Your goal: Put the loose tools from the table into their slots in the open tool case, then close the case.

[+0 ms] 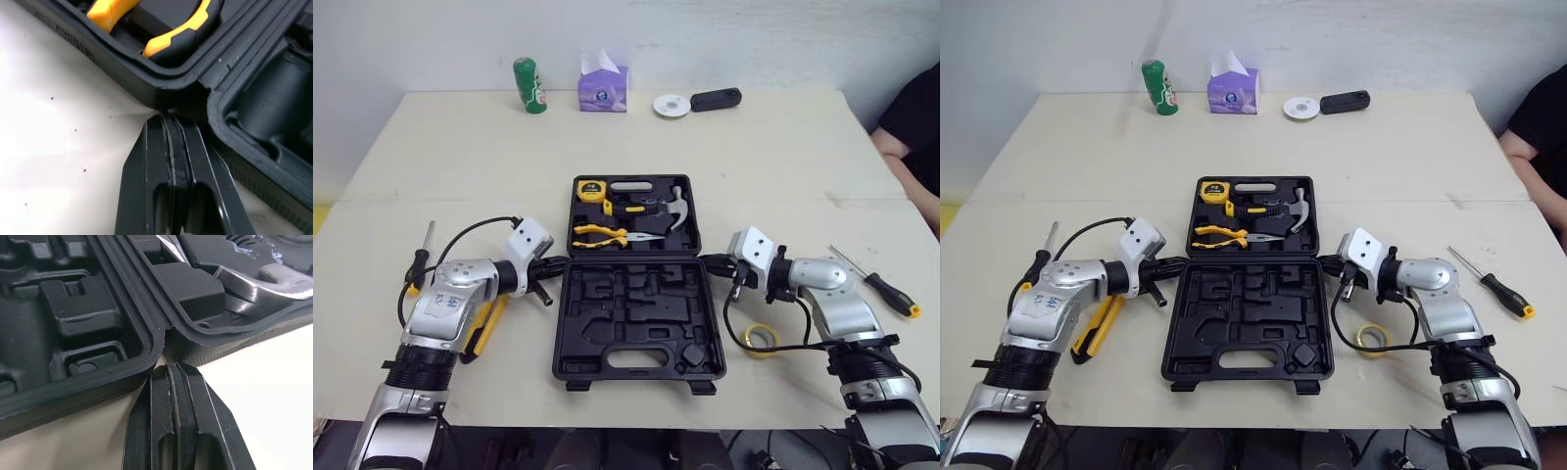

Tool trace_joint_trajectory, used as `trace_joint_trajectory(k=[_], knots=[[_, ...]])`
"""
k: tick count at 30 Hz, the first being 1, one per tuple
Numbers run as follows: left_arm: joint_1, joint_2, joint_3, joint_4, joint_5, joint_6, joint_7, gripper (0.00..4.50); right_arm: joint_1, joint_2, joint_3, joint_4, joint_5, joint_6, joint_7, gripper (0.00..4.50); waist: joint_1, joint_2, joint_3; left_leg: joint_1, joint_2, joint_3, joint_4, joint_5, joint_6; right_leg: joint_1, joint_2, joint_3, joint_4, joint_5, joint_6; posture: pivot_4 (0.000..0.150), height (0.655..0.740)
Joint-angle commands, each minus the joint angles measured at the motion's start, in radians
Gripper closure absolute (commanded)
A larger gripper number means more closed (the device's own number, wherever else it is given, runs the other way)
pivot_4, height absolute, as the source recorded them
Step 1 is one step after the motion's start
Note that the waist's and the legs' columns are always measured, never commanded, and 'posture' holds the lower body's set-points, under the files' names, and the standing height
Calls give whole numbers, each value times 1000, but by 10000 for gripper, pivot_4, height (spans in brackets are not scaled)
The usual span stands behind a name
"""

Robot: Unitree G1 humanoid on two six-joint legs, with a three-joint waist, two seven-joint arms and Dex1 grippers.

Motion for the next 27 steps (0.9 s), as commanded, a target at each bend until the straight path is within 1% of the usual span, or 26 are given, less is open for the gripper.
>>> trace_joint_trajectory(k=[1, 5, 8, 10, 12, 14, 16, 19, 21, 22, 23, 24, 25, 26, 27], knots=[[23, -28, -50, -18, 4, 1, -10, 45000, -2, 25, 20, -85, 45, -6, 25, 44392, 0, 0, 0, 0, 0, 0, 0, 0, 0, 0, 0, 0, 0, 0, 0, 1500, 7400], [6, -20, -43, 6, 22, -13, -4, 45000, -9, 18, 22, -65, 27, -17, 19, 44392, 1, 0, 0, 1, 0, 0, 0, 0, 0, 0, 0, 1, 0, 0, 0, 1500, 7400], [20, 18, -48, -26, 39, -20, -24, 45000, -16, 4, 13, -44, 17, -24, 11, 44392, 0, 0, 0, 1, 0, 0, 0, 0, 0, 0, 1, 1, 0, 0, 0, 1500, 7400], [34, 48, -11, -69, 13, -20, -45, 45000, -28, -15, -12, -33, 24, -24, 6, 44392, -2, 0, 0, 1, 0, 0, 0, 0, 0, 0, 2, 3, 0, 0, 0, 1500, 7400], [50, 57, 31, -91, 5, -70, -32, 45000, -30, -34, -45, -43, 63, -4, 22, 44392, -3, 0, 0, 1, 0, -2, 0, -1, -1, -1, 4, 6, 0, 0, 0, 1500, 7400], [73, 74, 64, -114, -13, -82, -44, 45000, -33, -67, -67, -44, 92, 1, 57, 44392, -1, 0, 0, 1, 0, -3, -1, -1, -1, -2, 5, 6, 0, 0, -1, 1500, 7400], [126, 130, 128, -147, -56, -87, -105, 45000, -43, -125, -100, -24, 109, -16, 90, 44392, 0, 0, 0, 0, 0, -3, 0, -1, -1, -3, 4, 6, 0, 0, -1, 1500, 7400], [184, 185, 197, -151, -89, -128, -148, 45000, -40, -172, -133, -16, 130, -35, 102, 44392, 1, 0, 0, 0, 1, -3, -1, -1, -1, -4, 4, 7, -1, 1, -1, 1500, 7400], [229, 217, 281, -119, -95, -196, -157, 45000, -12, -199, -188, -24, 147, -45, 81, 44392, 1, 0, 0, 0, 1, -4, -1, -1, -2, -4, 4, 7, -3, 1, -1, 1500, 7400], [245, 207, 367, -74, -104, -311, -151, 45000, 21, -216, -234, -31, 163, -41, 65, 44392, 1, 0, 0, 0, 2, -4, -1, -2, -3, -4, 3, 8, -4, 1, -2, 1500, 7400], [265, 206, 444, -35, -110, -353, -125, 39944, 56, -233, -280, -32, 165, -49, 39, 45000, 4, 0, 0, 0, 2, -4, -1, -2, -3, -4, 3, 8, -3, 1, -2, 1500, 7400], [288, 205, 498, -16, -110, -403, -110, 37224, 89, -247, -315, -36, 163, -65, 20, 41820, 6, 0, 0, 0, 2, -4, -1, -2, -3, -4, 3, 7, -3, 1, -2, 1500, 7400], [308, 203, 557, -9, -129, -414, -100, 33295, 129, -266, -347, -43, 171, -68, 20, 38350, 7, 0, 0, 0, 2, -5, -1, -2, -3, -4, 3, 7, -3, 1, -2, 1500, 7400], [323, 204, 604, -12, -152, -395, -89, 29648, 164, -283, -374, -46, 173, -77, 20, 35694, 7, 0, 0, 0, 2, -4, -2, -2, -3, -4, 3, 7, -3, 1, -2, 1500, 7400], [342, 210, 661, -4, -165, -392, -76, 25393, 203, -299, -412, -48, 181, -87, 18, 31283, 7, 0, 0, -1, 2, -4, -2, -2, -2, -4, 3, 7, -2, 1, -2, 1500, 7400]])
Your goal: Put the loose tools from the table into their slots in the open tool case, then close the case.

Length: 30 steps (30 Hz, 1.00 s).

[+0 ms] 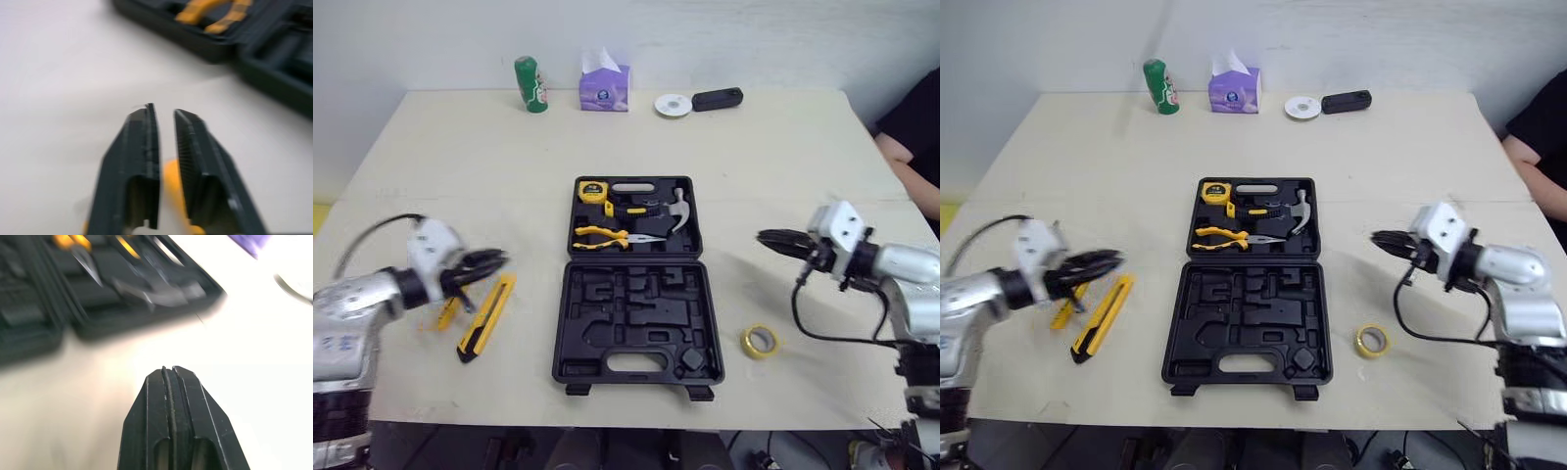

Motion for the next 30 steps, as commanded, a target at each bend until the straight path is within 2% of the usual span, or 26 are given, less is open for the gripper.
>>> trace_joint_trajectory(k=[1, 5, 6, 7, 11, 15, 19, 22, 30], knots=[[44, 18, 191, 4, -65, -17, 44, 20358, 84, -62, -140, -38, 46, -46, -17, 24982, -1, 0, 0, 0, 0, 0, 0, 0, 1, 0, -1, 0, 0, 0, 0, 1500, 7400], [153, 49, 402, 171, -82, -63, 57, 2785, 183, -120, -301, 37, 62, -84, -61, 4927, -6, 0, 0, 2, -2, 2, 1, -1, 1, 2, -6, 0, -2, 0, 1, 1500, 7400], [164, 52, 452, 229, -91, -90, 71, 456, 211, -127, -345, 64, 68, -97, -71, 1734, -8, 0, 0, 3, -2, 2, 0, -1, 2, 2, -5, 0, -2, 0, 1, 1500, 7400], [165, 61, 493, 293, -95, -106, 103, 0, 251, -135, -376, 85, 68, -112, -65, 310, -7, 0, 0, 4, -2, 3, -2, -1, 2, 2, -5, 0, -3, 0, 1, 1500, 7400], [249, 127, 548, 548, -31, -271, 150, 0, 393, -153, -472, 163, 22, -200, -117, 310, -7, -2, -1, 5, -2, 3, -10, -1, 2, 2, -5, 0, -7, 0, 0, 1500, 7400], [291, 160, 618, 683, -55, -307, 226, 0, 483, -162, -601, 270, 23, -248, -225, 310, -3, -3, -1, 6, -6, 4, -10, 0, 4, 3, -10, 1, -6, 1, 2, 1500, 7400], [360, 174, 618, 819, -23, -413, 298, 0, 578, -115, -679, 304, 19, -300, -333, 310, -6, -3, -1, 12, -5, 4, -14, 0, 4, 7, -10, 1, -8, 0, 1, 1500, 7400], [371, 170, 624, 868, -45, -443, 334, 0, 652, -99, -719, 350, -2, -341, -411, 310, -6, -3, -1, 16, -5, 6, -16, -1, 4, 9, -10, 2, -8, 0, 1, 1500, 7400], [346, 175, 583, 892, -77, -481, 322, 0, 752, -44, -688, 334, 15, -351, -414, 310, -7, -7, -5, 20, -4, 7, -16, -2, 5, 12, -10, 3, -7, 0, 0, 1500, 7400]])
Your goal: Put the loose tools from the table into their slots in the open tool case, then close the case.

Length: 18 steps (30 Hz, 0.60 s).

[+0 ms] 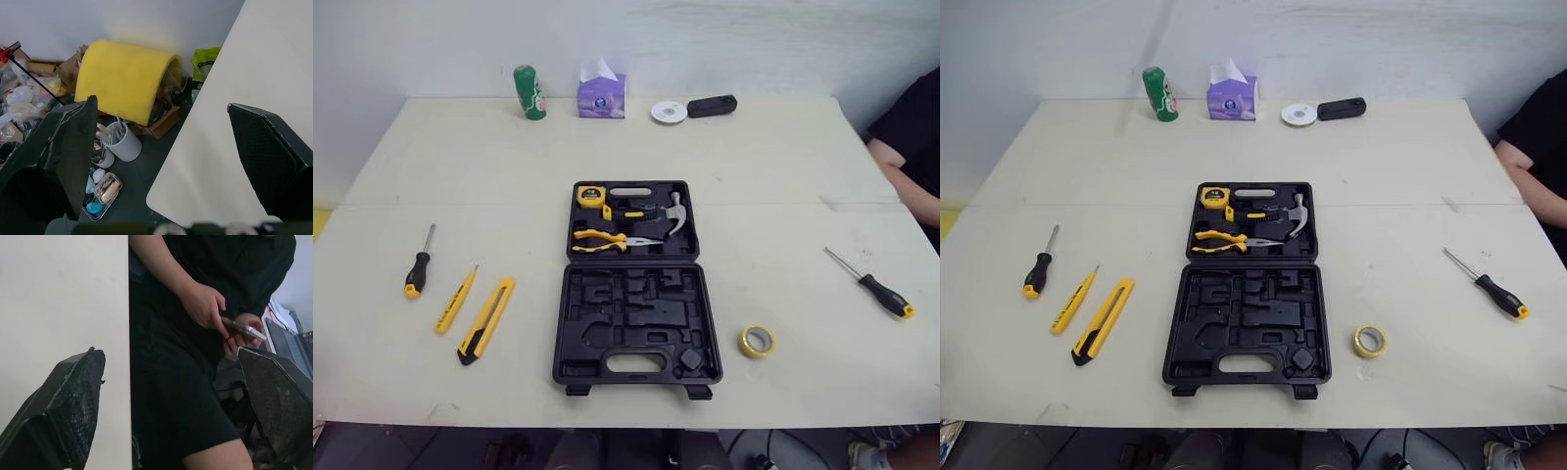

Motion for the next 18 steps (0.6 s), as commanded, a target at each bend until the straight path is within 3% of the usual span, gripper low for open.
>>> trace_joint_trajectory(k=[1, 9, 18], knots=[[0, 13, 3, -20, -35, -21, -13, 0, 19, -1, -10, -28, 28, -17, -4, 310, -1, 0, 0, 0, 0, 0, 0, 0, 0, 0, 0, 0, 0, 0, 0, 1500, 7400], [-7, -74, -49, -173, -76, 16, -35, 0, -67, 7, 65, -97, 50, 0, 23, 310, -5, 2, -1, 0, 1, 1, 0, 0, 0, 0, 0, 1, 0, 0, 0, 1500, 7400], [-11, -178, -116, -536, -145, 193, -13, 0, -245, 61, 247, -392, 185, 149, 115, 310, 3, 1, -2, 0, 1, 1, 1, 0, 0, 0, 1, 0, 0, 0, 0, 1500, 7400]])
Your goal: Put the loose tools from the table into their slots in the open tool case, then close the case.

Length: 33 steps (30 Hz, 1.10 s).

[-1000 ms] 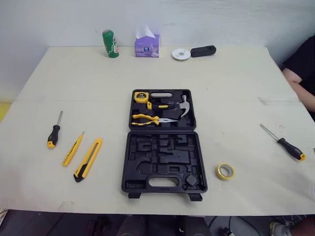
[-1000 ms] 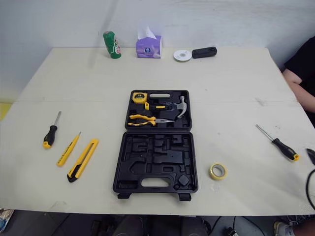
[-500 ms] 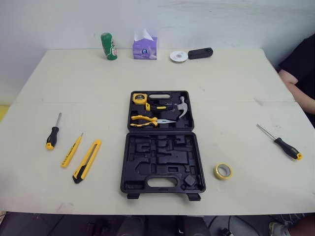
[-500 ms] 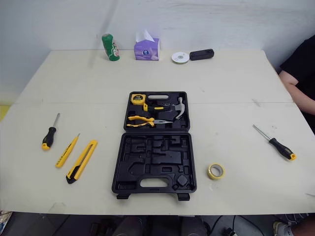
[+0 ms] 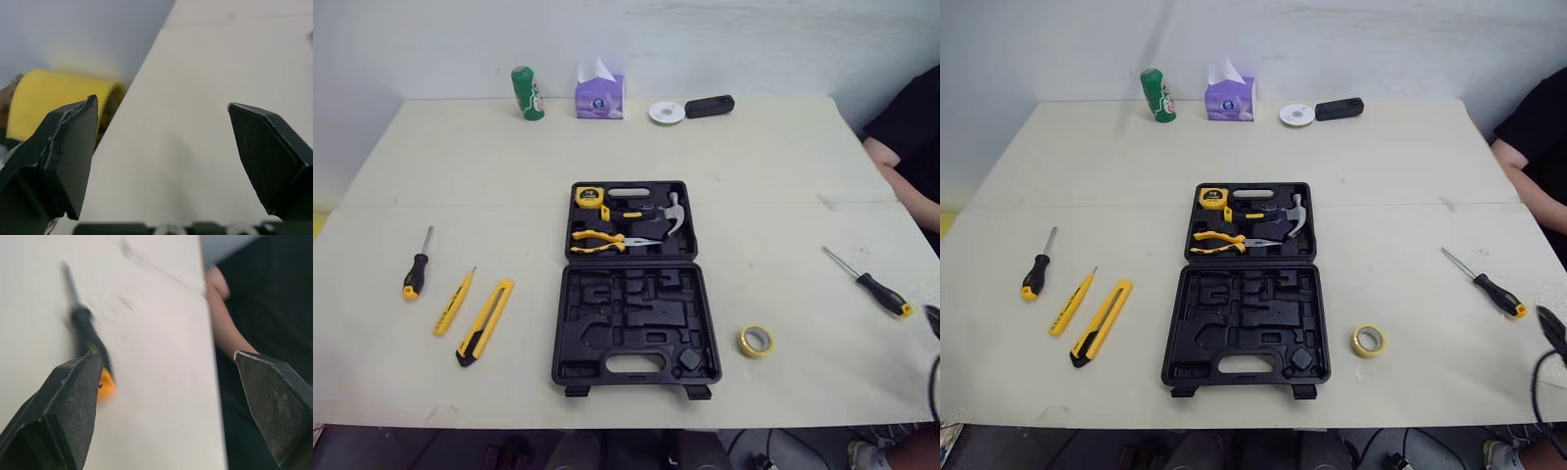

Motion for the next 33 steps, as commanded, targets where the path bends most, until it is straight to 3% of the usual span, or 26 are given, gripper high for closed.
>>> trace_joint_trajectory(k=[1, 8, 17, 25, 33], knots=[[-2, -23, -27, -185, -49, 91, 23, 0, -50, 24, 32, -135, 78, 26, 26, 310, 2, 0, 0, 0, 0, 0, 0, 0, 0, 0, 0, 0, 0, 0, 0, 1500, 7400], [-12, -32, -148, -494, -108, 426, 87, 0, -148, 47, 161, -335, 228, 143, 164, 310, 2, 0, 0, 0, 0, -2, 2, 0, 0, 2, 0, -1, 0, 0, 0, 1500, 7400], [-155, 76, -257, -607, -93, 850, 236, 0, -305, 76, 310, -500, 281, 180, 257, 310, 1, 0, 0, 0, 0, -2, 3, 0, 0, 1, 2, -1, 1, 0, 0, 1500, 7400], [-396, 125, -329, -550, -100, 1208, 341, 0, -411, 99, 453, -628, 342, 315, 290, 310, 4, -1, 1, -8, 0, -4, 4, 1, -1, -4, 2, -2, 4, 0, 0, 1500, 7400], [-484, 164, -458, -415, -19, 1224, 285, 0, -496, 111, 526, -689, 379, 397, 327, 310, 1, -2, 1, -8, 0, -5, 3, 1, -2, -7, 5, 0, 4, 0, 0, 1500, 7400]])
